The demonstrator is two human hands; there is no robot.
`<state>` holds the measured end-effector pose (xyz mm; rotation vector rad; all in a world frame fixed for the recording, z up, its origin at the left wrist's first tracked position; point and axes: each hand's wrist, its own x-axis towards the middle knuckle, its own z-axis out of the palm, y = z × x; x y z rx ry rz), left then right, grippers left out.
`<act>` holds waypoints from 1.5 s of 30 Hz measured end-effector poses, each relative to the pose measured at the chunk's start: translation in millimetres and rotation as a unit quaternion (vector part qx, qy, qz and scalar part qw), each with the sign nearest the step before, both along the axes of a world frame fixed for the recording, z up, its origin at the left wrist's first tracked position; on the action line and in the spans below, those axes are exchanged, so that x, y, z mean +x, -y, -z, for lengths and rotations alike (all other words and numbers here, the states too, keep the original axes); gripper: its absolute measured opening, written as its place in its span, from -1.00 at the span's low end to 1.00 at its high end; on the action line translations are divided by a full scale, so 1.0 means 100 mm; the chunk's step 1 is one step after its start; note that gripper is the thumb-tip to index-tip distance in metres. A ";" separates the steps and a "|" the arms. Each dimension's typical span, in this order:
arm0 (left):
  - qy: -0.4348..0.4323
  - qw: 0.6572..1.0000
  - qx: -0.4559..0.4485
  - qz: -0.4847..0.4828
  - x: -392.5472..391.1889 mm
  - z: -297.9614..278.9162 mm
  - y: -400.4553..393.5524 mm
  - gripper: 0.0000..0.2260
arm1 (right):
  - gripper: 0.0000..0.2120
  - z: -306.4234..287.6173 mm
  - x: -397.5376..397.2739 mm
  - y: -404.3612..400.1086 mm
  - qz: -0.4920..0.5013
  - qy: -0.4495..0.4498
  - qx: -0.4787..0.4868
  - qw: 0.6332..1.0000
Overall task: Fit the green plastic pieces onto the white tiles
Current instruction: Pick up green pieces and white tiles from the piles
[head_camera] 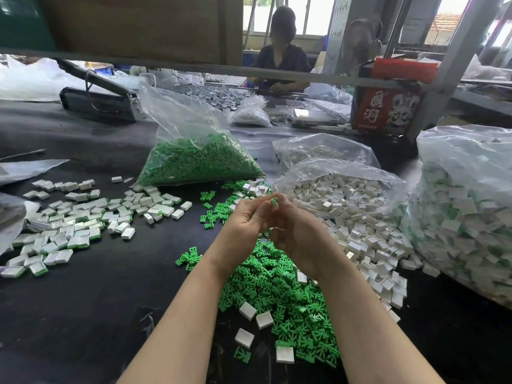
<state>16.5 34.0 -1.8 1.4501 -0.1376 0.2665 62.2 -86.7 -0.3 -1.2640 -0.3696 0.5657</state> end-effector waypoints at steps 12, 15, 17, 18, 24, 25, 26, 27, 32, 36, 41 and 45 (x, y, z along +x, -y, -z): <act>-0.049 0.982 -0.013 -0.181 0.06 0.01 0.03 -0.92 | -0.62 0.02 -0.01 0.01 0.022 0.055 -0.047 0.997; -0.045 0.980 -0.023 -0.192 0.06 0.00 0.06 -0.87 | -0.67 0.04 -0.02 0.01 0.014 0.073 -0.076 0.994; -0.043 0.979 -0.025 -0.196 0.06 0.00 0.06 -0.86 | -0.63 0.03 -0.02 0.01 0.009 0.085 -0.101 0.991; -0.042 0.979 -0.026 -0.197 0.06 0.01 0.06 -0.86 | -0.61 0.03 -0.02 0.01 0.008 0.093 -0.113 0.989; -0.050 0.981 -0.053 -0.180 0.08 0.02 0.06 -0.85 | -0.59 -0.01 -0.07 -0.04 0.003 0.136 -0.119 0.984; -0.056 0.981 -0.061 -0.177 0.08 0.03 0.06 -0.85 | -0.59 -0.01 -0.08 -0.04 0.002 0.137 -0.117 0.984; -0.062 0.980 -0.070 -0.173 0.08 0.02 0.07 -0.83 | -0.58 -0.01 -0.09 -0.04 0.001 0.140 -0.119 0.983; -0.067 0.980 -0.084 -0.169 0.08 0.02 0.07 -0.81 | -0.56 -0.01 -0.09 -0.05 0.000 0.145 -0.123 0.982; -0.092 0.972 -0.169 -0.137 0.09 -0.01 0.11 -0.78 | -0.61 0.01 -0.10 -0.05 0.008 0.139 -0.104 0.985; -0.106 0.967 -0.201 -0.117 0.10 -0.01 0.16 -0.78 | -0.62 0.03 -0.09 -0.05 0.031 0.151 -0.097 0.983; -0.114 0.967 -0.199 -0.108 0.09 -0.01 0.16 -0.87 | -0.54 0.03 -0.08 -0.04 0.032 0.153 -0.102 0.982; -0.133 0.968 -0.178 -0.114 0.09 -0.01 0.16 -0.73 | -0.45 0.06 -0.05 -0.02 0.019 0.139 -0.098 0.985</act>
